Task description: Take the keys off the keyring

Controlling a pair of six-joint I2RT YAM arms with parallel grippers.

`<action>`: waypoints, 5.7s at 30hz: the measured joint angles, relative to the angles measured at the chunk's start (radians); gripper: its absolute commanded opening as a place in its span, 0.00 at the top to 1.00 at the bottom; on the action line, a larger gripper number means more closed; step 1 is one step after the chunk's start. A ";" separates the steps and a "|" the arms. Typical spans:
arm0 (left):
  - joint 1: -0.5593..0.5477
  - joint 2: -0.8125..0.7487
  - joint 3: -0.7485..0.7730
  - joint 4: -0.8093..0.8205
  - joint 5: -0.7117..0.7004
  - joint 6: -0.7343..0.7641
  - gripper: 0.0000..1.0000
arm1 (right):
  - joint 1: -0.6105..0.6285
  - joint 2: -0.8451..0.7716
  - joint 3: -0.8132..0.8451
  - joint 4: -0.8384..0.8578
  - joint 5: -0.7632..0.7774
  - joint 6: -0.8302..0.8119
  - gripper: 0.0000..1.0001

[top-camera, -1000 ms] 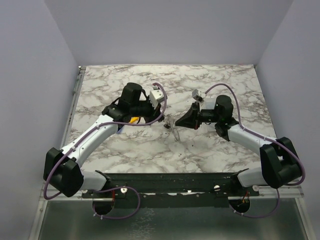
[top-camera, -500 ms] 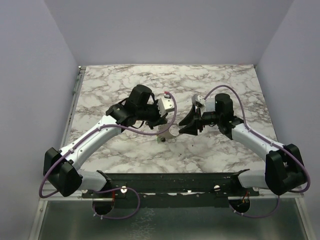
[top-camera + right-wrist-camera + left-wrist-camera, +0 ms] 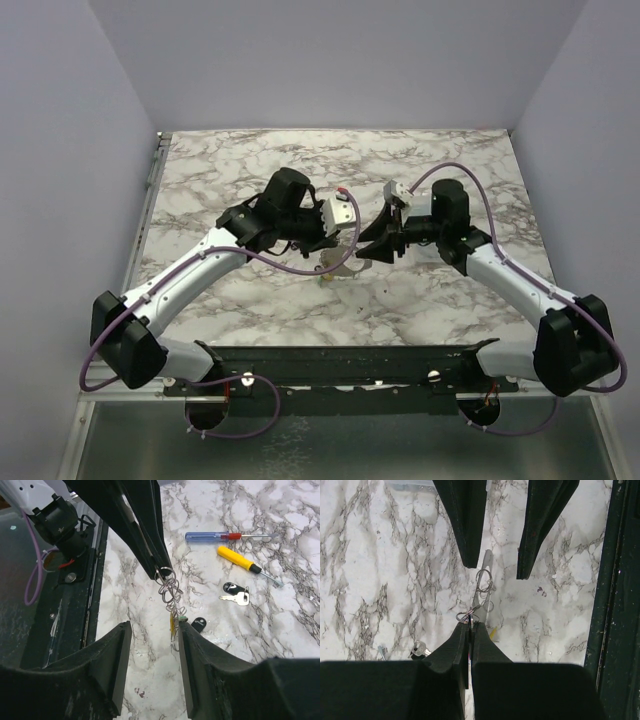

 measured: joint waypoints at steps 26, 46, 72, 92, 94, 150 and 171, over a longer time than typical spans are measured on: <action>-0.006 0.046 0.023 -0.005 0.030 -0.039 1.00 | 0.142 -0.013 0.000 -0.011 0.294 -0.054 0.74; -0.006 0.046 0.023 -0.008 0.056 -0.037 1.00 | 0.146 -0.050 0.006 -0.130 0.303 -0.291 0.66; -0.006 0.063 0.025 -0.008 0.071 -0.054 1.00 | 0.175 -0.034 0.013 -0.077 0.309 -0.263 0.79; 0.052 0.053 0.007 -0.015 0.108 -0.074 1.00 | 0.176 -0.040 -0.029 -0.014 0.369 -0.259 0.99; 0.074 0.049 -0.002 -0.014 0.116 -0.082 1.00 | 0.176 -0.044 -0.032 -0.003 0.384 -0.253 0.99; 0.123 0.063 0.083 -0.105 0.161 -0.099 1.00 | 0.206 -0.051 -0.027 0.071 0.403 -0.195 0.99; 0.141 0.106 0.066 -0.120 0.167 -0.121 1.00 | 0.208 -0.043 -0.114 0.245 0.414 -0.116 0.99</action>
